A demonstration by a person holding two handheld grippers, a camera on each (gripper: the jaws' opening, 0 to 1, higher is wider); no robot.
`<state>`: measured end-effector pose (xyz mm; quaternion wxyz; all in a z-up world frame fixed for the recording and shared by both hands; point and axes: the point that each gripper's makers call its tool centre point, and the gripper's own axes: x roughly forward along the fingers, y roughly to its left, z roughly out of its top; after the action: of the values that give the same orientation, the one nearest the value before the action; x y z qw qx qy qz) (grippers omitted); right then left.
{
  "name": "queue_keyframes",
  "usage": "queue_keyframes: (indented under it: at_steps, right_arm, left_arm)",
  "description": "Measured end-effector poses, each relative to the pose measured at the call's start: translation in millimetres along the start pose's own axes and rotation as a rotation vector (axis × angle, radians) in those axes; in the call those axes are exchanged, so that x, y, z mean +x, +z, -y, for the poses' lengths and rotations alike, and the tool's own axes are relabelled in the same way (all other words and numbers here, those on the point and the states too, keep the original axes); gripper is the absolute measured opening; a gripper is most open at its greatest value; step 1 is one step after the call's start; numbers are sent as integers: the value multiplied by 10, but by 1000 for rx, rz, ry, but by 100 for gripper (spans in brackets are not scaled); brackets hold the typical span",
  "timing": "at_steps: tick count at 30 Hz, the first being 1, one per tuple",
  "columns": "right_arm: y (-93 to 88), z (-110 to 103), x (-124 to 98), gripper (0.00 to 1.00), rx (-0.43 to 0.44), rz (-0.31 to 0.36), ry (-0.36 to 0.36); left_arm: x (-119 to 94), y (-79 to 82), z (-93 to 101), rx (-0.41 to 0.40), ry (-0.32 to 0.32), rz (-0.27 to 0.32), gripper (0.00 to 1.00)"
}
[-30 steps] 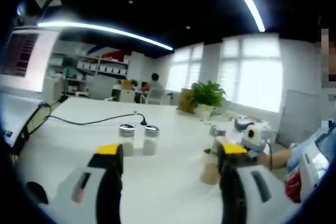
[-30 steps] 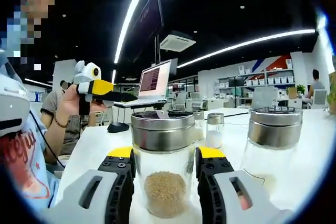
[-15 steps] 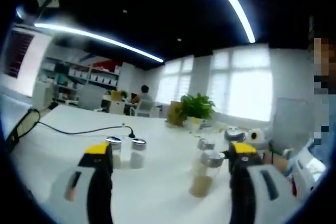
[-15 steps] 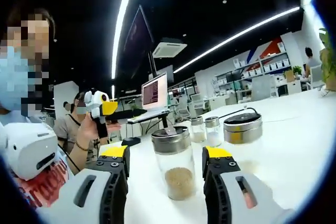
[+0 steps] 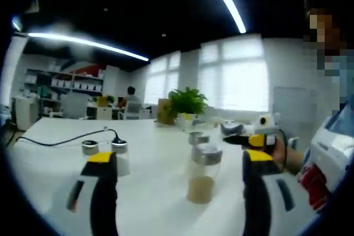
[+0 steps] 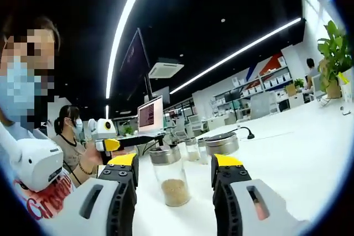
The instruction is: Rotate the seasoning bottle until the label or dispensing opening points toward the visible target arrow and the bottle remains upright within the marked orientation range
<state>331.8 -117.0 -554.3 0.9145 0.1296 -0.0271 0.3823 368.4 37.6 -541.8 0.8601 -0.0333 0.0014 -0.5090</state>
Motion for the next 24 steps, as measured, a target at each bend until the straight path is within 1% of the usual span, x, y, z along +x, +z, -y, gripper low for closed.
queue_keyframes:
  at_steps: [1,3,6,9,12,13,14,15,17,19,21,23,24]
  right_arm:
    - [10,66,-20,55,11,15,-39]
    - [37,149,-49,57,19,39,-81]
    - [52,246,-95,59,29,43,-106]
    - [89,318,-158,59,25,62,-139]
    - [116,368,-215,58,23,78,-154]
    - [120,387,-230,58,26,80,-160]
    - [123,400,-240,58,27,81,-163]
    - [129,412,-253,58,27,84,-165]
    - [146,404,-262,57,18,91,-159]
    - [158,388,-265,56,12,97,-152]
    - [148,376,-261,56,11,97,-145]
    - [116,364,-250,56,12,97,-140]
    - [102,358,-249,55,12,93,-135]
  left_arm:
    - [38,-36,25,1,-12,-10,98]
    - [109,-84,104,-5,-46,-14,98]
    - [253,-162,240,-8,-92,-19,97]
    - [399,-268,318,-3,-104,-44,94]
    - [500,-336,324,5,-93,-47,91]
    - [544,-402,304,0,-87,-67,90]
    - [573,-485,299,-32,-89,-95,89]
    - [603,-525,312,-57,-101,-101,87]
    - [649,-560,337,-72,-120,-105,84]
    - [691,-588,377,-63,-131,-118,85]
    - [739,-627,391,-44,-131,-143,85]
    - [773,-631,405,-36,-128,-145,84]
    - [796,-633,398,-37,-117,-147,82]
